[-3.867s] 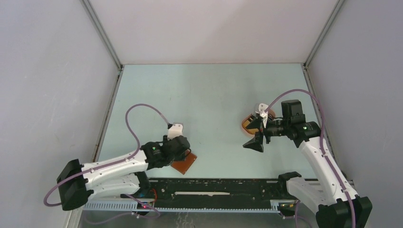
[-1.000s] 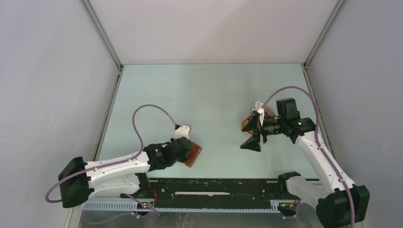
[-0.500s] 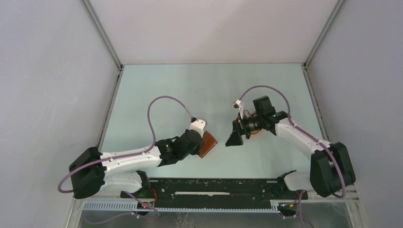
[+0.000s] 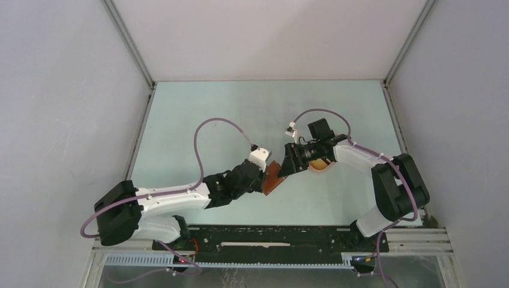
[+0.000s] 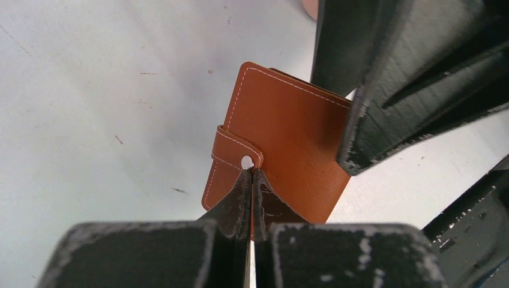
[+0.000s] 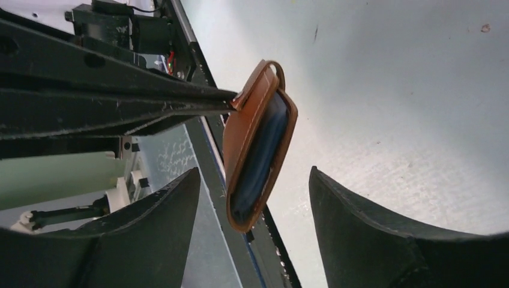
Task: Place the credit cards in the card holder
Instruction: Pick up the card holder from the center of the board, then open the card holder.
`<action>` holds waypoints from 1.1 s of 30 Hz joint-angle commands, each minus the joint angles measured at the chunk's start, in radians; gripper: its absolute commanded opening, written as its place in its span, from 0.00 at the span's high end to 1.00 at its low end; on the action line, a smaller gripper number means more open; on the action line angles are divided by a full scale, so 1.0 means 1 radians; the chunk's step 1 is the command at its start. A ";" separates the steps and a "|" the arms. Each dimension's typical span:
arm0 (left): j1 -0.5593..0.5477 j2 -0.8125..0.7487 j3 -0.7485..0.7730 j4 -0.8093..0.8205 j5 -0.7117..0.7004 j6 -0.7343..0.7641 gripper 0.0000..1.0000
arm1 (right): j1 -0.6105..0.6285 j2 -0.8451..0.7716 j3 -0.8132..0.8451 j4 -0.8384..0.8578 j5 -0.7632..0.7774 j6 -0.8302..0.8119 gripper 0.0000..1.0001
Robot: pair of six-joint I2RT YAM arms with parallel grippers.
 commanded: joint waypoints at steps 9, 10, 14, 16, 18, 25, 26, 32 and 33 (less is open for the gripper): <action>-0.024 -0.069 0.000 0.083 -0.043 0.035 1.00 | 0.018 0.046 0.084 -0.043 -0.029 -0.028 1.00; -0.023 -0.092 -0.016 0.079 -0.065 0.036 1.00 | 0.019 0.039 0.086 -0.055 -0.007 -0.042 1.00; -0.012 -0.230 -0.087 0.070 -0.119 0.037 1.00 | 0.019 0.054 0.099 -0.089 0.062 -0.071 1.00; 0.007 -0.298 -0.122 0.066 -0.130 0.029 1.00 | 0.020 0.069 0.105 -0.101 0.083 -0.085 1.00; 0.040 -0.354 -0.159 0.064 -0.107 0.014 1.00 | 0.020 0.074 0.112 -0.115 0.083 -0.102 1.00; 0.146 -0.474 -0.332 0.195 0.154 -0.126 0.96 | 0.037 0.024 0.201 -0.365 -0.105 -0.499 1.00; 0.164 -0.491 -0.364 0.219 0.195 -0.152 0.93 | 0.042 0.011 0.209 -0.403 -0.121 -0.554 1.00; 0.209 -0.583 -0.456 0.299 0.418 -0.220 0.55 | 0.102 -0.068 0.214 -0.521 -0.030 -0.853 1.00; 0.212 -0.605 -0.465 0.311 0.469 -0.215 0.54 | 0.115 -0.081 0.204 -0.524 -0.009 -0.890 1.00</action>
